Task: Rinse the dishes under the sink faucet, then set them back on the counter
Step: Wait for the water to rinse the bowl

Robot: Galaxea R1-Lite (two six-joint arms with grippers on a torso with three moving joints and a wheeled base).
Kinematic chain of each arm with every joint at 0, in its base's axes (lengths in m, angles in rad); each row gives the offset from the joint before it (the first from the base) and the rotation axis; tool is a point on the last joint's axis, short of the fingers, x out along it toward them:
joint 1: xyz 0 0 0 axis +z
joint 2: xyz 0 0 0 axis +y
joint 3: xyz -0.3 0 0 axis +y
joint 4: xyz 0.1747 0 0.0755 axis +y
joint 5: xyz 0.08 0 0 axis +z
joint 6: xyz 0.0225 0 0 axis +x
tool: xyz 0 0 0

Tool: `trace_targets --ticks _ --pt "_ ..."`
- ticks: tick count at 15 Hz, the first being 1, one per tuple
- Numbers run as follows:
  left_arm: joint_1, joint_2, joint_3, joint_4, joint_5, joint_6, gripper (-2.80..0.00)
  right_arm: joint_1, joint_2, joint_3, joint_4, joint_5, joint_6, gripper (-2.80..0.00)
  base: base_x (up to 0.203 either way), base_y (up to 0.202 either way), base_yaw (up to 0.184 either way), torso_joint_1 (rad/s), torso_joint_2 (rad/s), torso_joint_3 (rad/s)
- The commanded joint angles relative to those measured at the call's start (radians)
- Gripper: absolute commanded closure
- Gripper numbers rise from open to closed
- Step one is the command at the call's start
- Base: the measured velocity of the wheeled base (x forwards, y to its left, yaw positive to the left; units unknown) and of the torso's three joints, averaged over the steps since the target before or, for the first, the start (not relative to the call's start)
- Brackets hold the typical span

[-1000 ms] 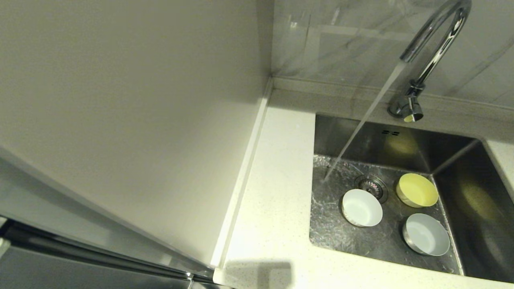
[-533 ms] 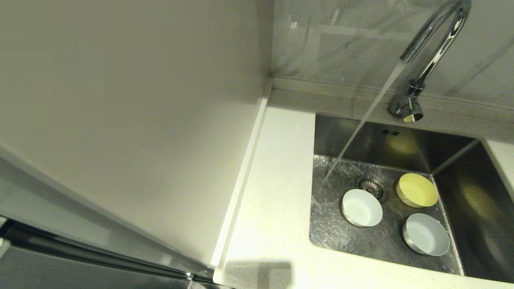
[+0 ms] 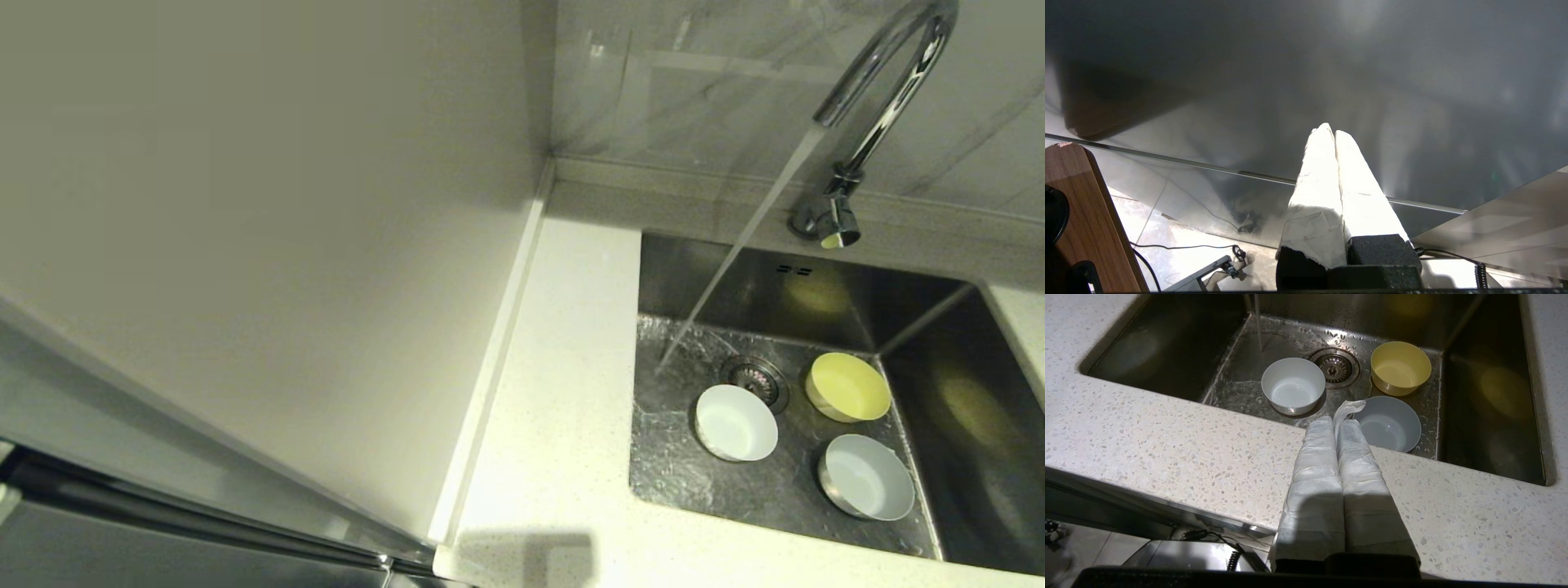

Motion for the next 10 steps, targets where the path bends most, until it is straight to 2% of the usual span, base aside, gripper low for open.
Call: trace_targets --ticks 1,10 --pt "0.000 0.000 0.003 0.000 0.000 0.000 0.00 0.000 0.000 0.000 0.000 -0.001 0.001 0.00 0.000 0.000 0.000 0.000 0.00 0.000" --pt "0.000 0.000 0.003 0.000 0.000 0.000 0.00 0.000 0.000 0.000 -0.001 -0.001 0.001 0.00 0.000 0.000 0.000 0.000 0.00 0.000"
